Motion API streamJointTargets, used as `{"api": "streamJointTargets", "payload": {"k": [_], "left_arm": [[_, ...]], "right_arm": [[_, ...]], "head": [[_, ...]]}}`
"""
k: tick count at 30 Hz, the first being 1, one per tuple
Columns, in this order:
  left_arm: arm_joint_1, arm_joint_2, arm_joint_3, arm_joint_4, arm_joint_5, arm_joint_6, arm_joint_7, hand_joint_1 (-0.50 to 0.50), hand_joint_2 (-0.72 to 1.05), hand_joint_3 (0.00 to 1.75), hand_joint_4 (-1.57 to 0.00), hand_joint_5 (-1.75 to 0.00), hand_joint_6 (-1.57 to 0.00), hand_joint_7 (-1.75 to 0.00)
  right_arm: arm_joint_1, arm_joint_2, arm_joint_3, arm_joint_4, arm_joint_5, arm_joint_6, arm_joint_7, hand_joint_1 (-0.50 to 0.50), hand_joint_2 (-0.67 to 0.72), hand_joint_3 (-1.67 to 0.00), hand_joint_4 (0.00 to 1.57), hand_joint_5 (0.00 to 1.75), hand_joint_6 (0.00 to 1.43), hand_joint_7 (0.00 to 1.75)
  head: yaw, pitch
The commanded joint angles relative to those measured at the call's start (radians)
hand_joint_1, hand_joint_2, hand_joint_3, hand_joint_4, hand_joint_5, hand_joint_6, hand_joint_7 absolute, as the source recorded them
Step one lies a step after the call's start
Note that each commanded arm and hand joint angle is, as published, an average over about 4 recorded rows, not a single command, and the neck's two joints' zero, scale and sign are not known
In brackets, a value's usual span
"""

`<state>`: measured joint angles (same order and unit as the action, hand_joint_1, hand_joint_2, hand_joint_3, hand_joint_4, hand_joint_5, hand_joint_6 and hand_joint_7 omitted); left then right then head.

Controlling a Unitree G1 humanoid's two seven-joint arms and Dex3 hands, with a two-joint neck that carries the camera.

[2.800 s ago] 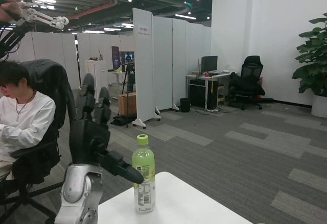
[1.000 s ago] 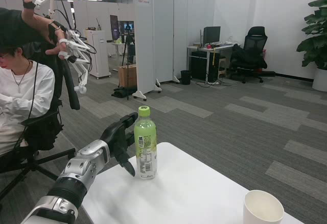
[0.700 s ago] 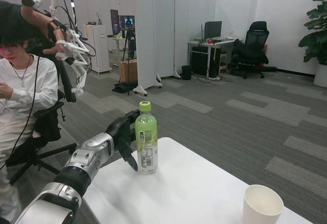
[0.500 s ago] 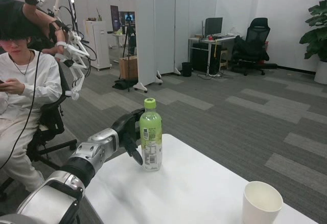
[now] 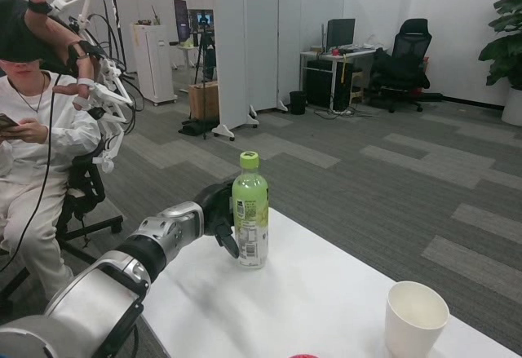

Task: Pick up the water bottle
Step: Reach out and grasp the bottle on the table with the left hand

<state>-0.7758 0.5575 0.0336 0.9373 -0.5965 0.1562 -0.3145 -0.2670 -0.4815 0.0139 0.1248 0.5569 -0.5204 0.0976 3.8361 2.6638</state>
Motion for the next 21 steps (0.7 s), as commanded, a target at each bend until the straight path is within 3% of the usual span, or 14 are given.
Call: {"api": "streamJointTargets", "payload": {"k": [1, 10, 17, 18, 21], "left_arm": [[-0.014, 0.014, -0.021, 0.009, 0.006, 0.013, 0.005, -0.48, -0.64, 0.09, 0.0, 0.0, 0.0, 0.0], [-0.01, -0.012, -0.051, 0.008, 0.011, -0.03, 0.057, -0.48, -0.64, 0.09, 0.0, 0.0, 0.0, 0.0], [-0.006, -0.03, -0.053, 0.009, -0.014, -0.062, 0.097, -0.48, -0.53, 0.09, 0.0, 0.0, 0.0, 0.0], [-0.005, -0.032, -0.055, 0.009, -0.025, -0.06, 0.101, -0.48, -0.48, 0.09, 0.0, 0.0, 0.0, 0.0], [-0.002, -0.036, -0.06, 0.005, -0.049, -0.054, 0.108, -0.49, -0.13, 0.09, 0.0, 0.0, -0.12, -0.02]], "right_arm": [[-0.001, 0.001, -0.001, 0.009, 0.011, 0.0, -0.004, -0.47, 0.66, 0.0, 0.0, 0.0, 0.0, 0.0], [-0.001, 0.004, 0.006, 0.017, 0.012, 0.0, -0.004, -0.46, 0.66, 0.0, 0.0, 0.0, 0.0, 0.0], [-0.001, 0.008, 0.005, 0.018, 0.015, -0.004, -0.004, -0.46, 0.66, 0.0, 0.0, 0.0, 0.0, 0.0], [-0.001, 0.009, 0.005, 0.018, 0.015, -0.005, -0.004, -0.46, 0.66, 0.0, 0.0, 0.0, 0.0, 0.0], [-0.001, 0.011, 0.005, 0.02, 0.016, -0.006, -0.004, -0.46, 0.66, 0.0, 0.0, 0.0, 0.0, 0.0]], "head": [[0.0, 0.001], [-0.004, 0.008], [-0.01, 0.008], [-0.011, 0.009], [-0.014, 0.01]]}}
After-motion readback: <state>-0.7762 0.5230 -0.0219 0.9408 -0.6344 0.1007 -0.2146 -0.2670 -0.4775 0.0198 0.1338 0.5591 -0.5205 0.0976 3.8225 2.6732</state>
